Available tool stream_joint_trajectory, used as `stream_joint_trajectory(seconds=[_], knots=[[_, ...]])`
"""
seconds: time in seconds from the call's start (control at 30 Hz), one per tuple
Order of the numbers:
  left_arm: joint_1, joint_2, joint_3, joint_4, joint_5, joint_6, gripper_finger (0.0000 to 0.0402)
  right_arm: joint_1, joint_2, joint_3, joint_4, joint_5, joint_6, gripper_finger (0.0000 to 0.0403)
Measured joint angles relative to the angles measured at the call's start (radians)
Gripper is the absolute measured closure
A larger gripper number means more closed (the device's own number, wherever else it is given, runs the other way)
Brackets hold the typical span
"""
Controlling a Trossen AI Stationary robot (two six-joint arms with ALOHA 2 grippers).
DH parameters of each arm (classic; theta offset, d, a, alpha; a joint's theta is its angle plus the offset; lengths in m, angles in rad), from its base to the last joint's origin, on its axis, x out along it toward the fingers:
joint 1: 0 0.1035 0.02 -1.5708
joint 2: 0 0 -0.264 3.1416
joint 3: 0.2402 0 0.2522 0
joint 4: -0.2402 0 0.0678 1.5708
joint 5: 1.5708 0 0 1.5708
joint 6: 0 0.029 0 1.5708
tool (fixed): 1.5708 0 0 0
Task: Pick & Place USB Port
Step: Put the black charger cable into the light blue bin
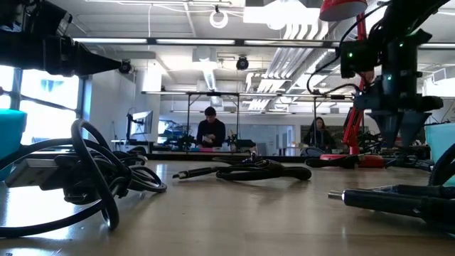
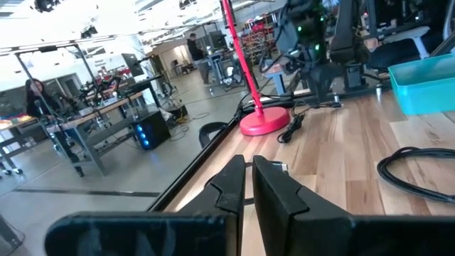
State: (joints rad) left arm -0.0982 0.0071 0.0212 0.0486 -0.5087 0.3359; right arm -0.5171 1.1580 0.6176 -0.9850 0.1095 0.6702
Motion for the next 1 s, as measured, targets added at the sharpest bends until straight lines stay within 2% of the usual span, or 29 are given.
stream_joint_trajectory(seconds=[0.33, 0.47, 0.63, 0.77, 0.83, 0.93, 1.0], knots=[[0.000, 0.000, 0.000, -0.002, 0.001, 0.000, 0.0376, -0.016, 0.115, -0.013, 0.027, 0.067, -0.021, 0.0162], [0.000, 0.000, 0.000, -0.003, 0.002, 0.000, 0.0376, -0.016, 0.162, -0.013, 0.030, 0.126, -0.018, 0.0164], [0.000, 0.000, 0.000, -0.003, 0.002, 0.000, 0.0376, -0.016, 0.217, -0.013, 0.044, 0.148, -0.023, 0.0179], [0.000, 0.000, 0.000, -0.003, 0.014, 0.000, 0.0376, -0.016, 0.259, -0.013, 0.050, 0.147, -0.050, 0.0228], [0.000, 0.000, 0.000, -0.003, 0.032, -0.001, 0.0376, -0.016, 0.275, -0.012, 0.058, 0.142, -0.059, 0.0271], [0.000, 0.000, 0.001, -0.003, 0.055, -0.001, 0.0376, -0.015, 0.289, -0.009, 0.070, 0.133, -0.091, 0.0359], [0.000, 0.000, 0.001, -0.003, 0.067, -0.006, 0.0376, -0.015, 0.292, -0.008, 0.076, 0.133, -0.120, 0.0371]])
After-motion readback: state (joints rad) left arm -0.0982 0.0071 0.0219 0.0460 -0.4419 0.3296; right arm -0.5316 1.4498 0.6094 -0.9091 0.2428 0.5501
